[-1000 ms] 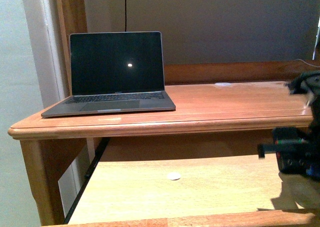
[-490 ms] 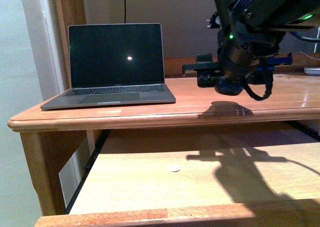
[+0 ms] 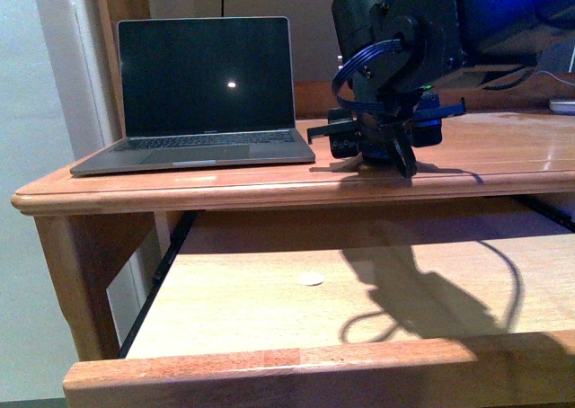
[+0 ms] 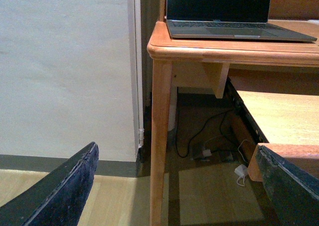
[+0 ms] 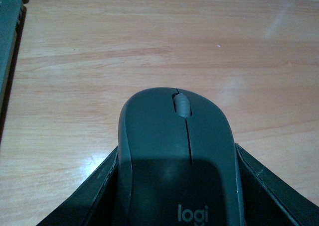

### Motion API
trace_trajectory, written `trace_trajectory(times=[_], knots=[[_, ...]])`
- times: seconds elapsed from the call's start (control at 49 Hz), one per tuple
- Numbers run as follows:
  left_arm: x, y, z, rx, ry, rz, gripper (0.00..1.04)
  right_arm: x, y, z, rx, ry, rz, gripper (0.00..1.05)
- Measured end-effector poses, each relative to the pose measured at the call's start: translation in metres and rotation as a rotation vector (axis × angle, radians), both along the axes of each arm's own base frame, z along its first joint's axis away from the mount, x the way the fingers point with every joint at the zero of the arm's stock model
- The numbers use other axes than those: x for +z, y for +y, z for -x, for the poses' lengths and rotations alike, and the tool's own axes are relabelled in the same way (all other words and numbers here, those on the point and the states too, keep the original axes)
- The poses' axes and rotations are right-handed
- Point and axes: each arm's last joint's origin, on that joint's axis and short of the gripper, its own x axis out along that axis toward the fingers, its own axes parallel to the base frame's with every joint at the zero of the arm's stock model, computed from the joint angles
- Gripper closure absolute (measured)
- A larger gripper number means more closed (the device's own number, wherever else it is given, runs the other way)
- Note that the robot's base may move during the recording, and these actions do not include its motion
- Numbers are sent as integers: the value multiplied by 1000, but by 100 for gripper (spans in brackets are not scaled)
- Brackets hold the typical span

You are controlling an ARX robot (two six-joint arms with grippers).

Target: Place mouse

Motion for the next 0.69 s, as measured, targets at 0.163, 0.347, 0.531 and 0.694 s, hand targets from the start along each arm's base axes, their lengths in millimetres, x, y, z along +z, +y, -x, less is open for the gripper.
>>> trace_trajectory(times=[0.163, 0.347, 0.531, 0.694], knots=[[0, 0, 0, 0, 0, 0, 8, -2, 5, -3, 5, -22, -9, 29], [0, 0, 0, 0, 0, 0, 8, 0, -4, 1, 47, -72, -79, 7], [0, 0, 0, 0, 0, 0, 8, 27, -57, 43, 141, -177, -192, 7], [0, 0, 0, 0, 0, 0, 8, 36, -129, 124, 287, -296, -253, 7]])
